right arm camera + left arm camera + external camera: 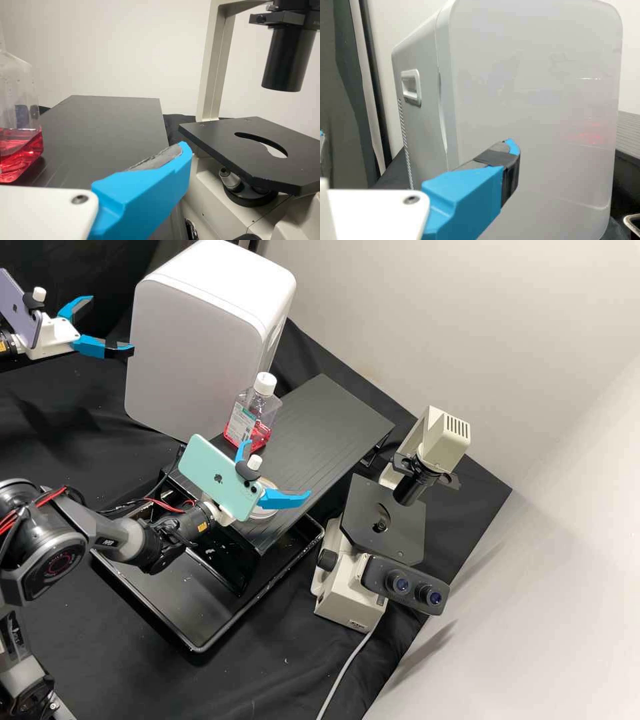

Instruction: Remove the lid from the petri dish

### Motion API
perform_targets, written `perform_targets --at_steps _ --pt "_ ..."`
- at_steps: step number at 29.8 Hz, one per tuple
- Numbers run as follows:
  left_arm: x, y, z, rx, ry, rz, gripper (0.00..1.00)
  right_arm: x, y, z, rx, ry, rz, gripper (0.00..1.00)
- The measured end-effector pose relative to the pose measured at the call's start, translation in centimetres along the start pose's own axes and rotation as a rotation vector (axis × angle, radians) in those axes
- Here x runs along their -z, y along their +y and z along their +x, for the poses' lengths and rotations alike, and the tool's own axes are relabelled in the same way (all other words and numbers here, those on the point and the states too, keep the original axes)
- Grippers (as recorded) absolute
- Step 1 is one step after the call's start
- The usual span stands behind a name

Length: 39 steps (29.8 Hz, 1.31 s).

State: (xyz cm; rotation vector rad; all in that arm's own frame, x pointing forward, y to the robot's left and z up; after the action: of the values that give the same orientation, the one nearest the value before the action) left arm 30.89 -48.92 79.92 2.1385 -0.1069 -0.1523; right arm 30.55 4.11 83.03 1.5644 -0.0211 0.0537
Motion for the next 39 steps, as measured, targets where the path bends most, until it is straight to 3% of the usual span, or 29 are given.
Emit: perform_targets --at_steps 4,8,13,17,21,28,39 --pt "-0.2 -0.04 0.0 0.0 0.001 -0.008 1.0 0.0 0.0 0.0 0.0 0.0 0.0 1.0" --pt "-1.0 -0.19 -0.2 -0.007 -0.045 0.008 1.0 0.0 0.0 0.0 0.0 0.0 0.0 1.0" --pt "-2.0 -1.31 -0.5 -0.036 -0.138 0.03 1.0 0.0 0.0 0.0 0.0 0.0 0.0 1.0" --pt "-2.8 -2.63 -0.9 -0.017 -0.223 0.056 1.0 0.0 0.0 0.0 0.0 0.0 0.0 1.0" --pt "-3.5 -3.8 -1.4 0.038 -0.306 0.08 1.0 0.0 0.0 0.0 0.0 0.0 0.0 1.0" --pt "-4.6 -4.77 -1.8 0.075 -0.383 0.087 1.0 0.0 0.0 0.0 0.0 0.0 0.0 1.0" --pt "-5.8 -7.04 -1.9 0.152 -0.483 0.108 1.0 0.1 0.1 0.1 -0.004 0.004 0.0 1.0"
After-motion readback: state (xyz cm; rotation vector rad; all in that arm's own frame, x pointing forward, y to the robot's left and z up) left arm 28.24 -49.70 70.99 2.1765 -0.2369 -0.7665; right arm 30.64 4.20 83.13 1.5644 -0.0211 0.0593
